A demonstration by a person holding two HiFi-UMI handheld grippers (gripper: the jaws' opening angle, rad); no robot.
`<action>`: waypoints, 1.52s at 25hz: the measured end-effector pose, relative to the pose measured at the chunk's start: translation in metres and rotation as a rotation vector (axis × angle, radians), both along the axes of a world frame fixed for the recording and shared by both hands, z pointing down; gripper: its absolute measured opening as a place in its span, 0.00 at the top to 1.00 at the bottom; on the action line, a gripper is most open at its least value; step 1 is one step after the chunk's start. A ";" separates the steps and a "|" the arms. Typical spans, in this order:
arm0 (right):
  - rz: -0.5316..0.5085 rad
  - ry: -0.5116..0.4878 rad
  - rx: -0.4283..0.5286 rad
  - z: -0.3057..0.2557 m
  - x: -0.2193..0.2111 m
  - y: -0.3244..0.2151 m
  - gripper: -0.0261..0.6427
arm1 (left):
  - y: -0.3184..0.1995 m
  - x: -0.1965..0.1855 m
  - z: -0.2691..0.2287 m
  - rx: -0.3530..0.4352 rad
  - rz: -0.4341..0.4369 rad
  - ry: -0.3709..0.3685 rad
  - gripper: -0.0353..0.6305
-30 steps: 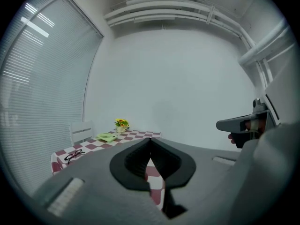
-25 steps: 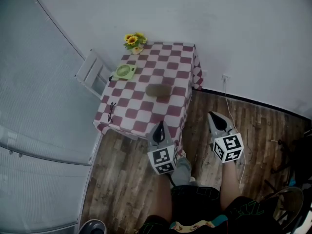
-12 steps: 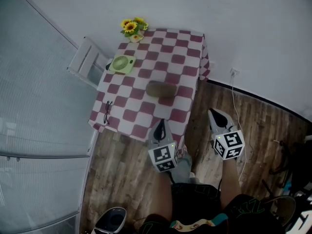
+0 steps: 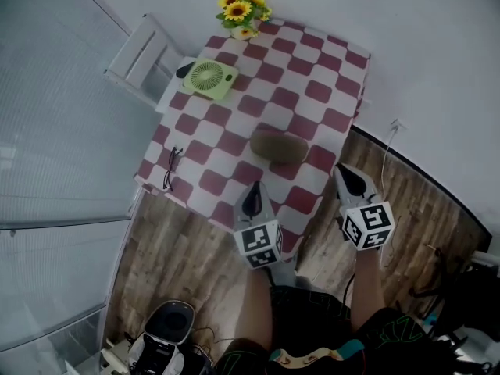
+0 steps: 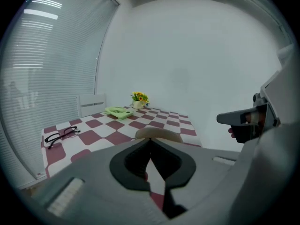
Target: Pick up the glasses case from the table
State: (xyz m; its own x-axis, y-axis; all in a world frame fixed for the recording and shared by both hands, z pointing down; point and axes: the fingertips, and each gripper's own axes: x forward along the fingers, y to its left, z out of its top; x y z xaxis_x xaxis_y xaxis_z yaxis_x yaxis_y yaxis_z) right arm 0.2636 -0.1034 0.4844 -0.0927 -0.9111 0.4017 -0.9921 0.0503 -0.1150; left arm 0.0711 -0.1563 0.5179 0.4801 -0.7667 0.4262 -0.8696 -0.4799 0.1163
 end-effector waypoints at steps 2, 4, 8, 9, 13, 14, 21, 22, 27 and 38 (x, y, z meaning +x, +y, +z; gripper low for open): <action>-0.036 0.012 -0.017 0.002 -0.003 -0.019 0.96 | -0.013 0.000 0.005 -0.015 -0.019 0.004 0.93; -0.083 0.029 -0.033 0.002 -0.007 -0.037 0.96 | -0.024 0.000 0.008 -0.023 -0.043 0.009 0.93; -0.192 0.057 -0.067 0.005 -0.020 -0.066 0.96 | -0.043 -0.003 0.009 -0.030 -0.092 0.016 0.93; -0.224 0.062 -0.080 0.007 -0.025 -0.071 0.96 | -0.045 -0.004 0.010 -0.034 -0.107 0.015 0.93; -0.378 0.085 -0.135 0.019 -0.043 -0.096 0.86 | -0.054 -0.010 0.014 -0.041 -0.181 0.004 0.93; -0.419 0.097 -0.151 0.025 -0.047 -0.102 0.85 | -0.057 -0.012 0.016 -0.040 -0.205 -0.004 0.93; -0.731 0.167 -0.329 0.067 -0.080 -0.128 0.53 | -0.056 -0.025 0.029 -0.075 -0.398 -0.032 0.93; -0.773 0.168 -0.361 0.073 -0.084 -0.130 0.50 | -0.055 -0.025 0.029 -0.078 -0.420 -0.032 0.93; -0.939 0.183 -0.472 0.096 -0.100 -0.125 0.44 | -0.047 -0.023 0.037 -0.092 -0.501 -0.038 0.93; -1.031 0.271 -0.631 0.134 -0.115 -0.119 0.39 | -0.017 -0.076 0.036 -0.088 -0.701 -0.029 0.93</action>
State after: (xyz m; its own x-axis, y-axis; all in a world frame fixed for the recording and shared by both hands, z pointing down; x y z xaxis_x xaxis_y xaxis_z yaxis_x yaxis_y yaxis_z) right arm 0.1484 -0.2225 0.6185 -0.4976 -0.1022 0.8614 -0.5174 0.8320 -0.2002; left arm -0.0044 -0.1737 0.5541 -0.1270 -0.8534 0.5055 -0.9736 0.2048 0.1011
